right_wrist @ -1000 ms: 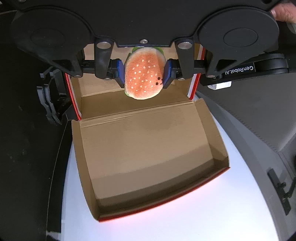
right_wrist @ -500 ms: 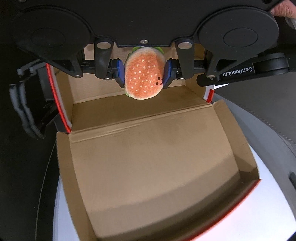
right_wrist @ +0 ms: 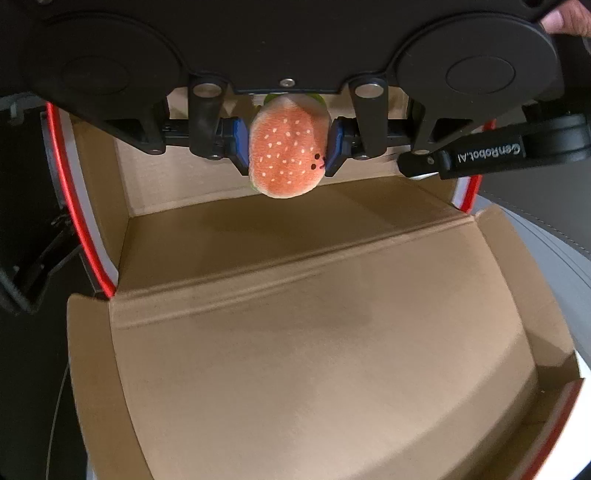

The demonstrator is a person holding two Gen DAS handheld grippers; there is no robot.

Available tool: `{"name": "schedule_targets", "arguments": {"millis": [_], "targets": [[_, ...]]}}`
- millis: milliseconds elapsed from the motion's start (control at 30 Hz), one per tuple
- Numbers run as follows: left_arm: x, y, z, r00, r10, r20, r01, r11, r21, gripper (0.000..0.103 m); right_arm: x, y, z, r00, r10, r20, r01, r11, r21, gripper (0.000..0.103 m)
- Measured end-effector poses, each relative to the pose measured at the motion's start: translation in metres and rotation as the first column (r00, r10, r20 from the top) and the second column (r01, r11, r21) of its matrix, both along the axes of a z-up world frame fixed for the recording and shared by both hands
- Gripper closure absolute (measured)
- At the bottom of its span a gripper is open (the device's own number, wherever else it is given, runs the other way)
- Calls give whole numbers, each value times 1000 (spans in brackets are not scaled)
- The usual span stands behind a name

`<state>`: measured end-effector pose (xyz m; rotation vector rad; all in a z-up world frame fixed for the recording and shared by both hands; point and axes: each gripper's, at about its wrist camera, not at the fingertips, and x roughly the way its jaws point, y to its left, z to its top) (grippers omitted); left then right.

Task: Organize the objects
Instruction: 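Carry the charger in the left tool while the right tool carries the hamburger into the shoebox, then open the left gripper releasing the charger while the right gripper releases the hamburger in the box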

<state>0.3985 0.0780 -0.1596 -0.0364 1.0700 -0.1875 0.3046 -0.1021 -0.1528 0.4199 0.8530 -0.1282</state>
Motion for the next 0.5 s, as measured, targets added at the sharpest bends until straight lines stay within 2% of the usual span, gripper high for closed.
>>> {"name": "schedule_targets", "arguments": {"millis": [267, 500], "targets": [[14, -10, -17, 999, -1, -39, 2, 1000, 17, 56, 13, -8, -22, 999, -8, -46, 8, 1000, 5, 62], [14, -6, -1, 999, 21, -29, -20, 999, 29, 56, 23, -11, -30, 999, -11, -50, 14, 998, 55, 62]]}}
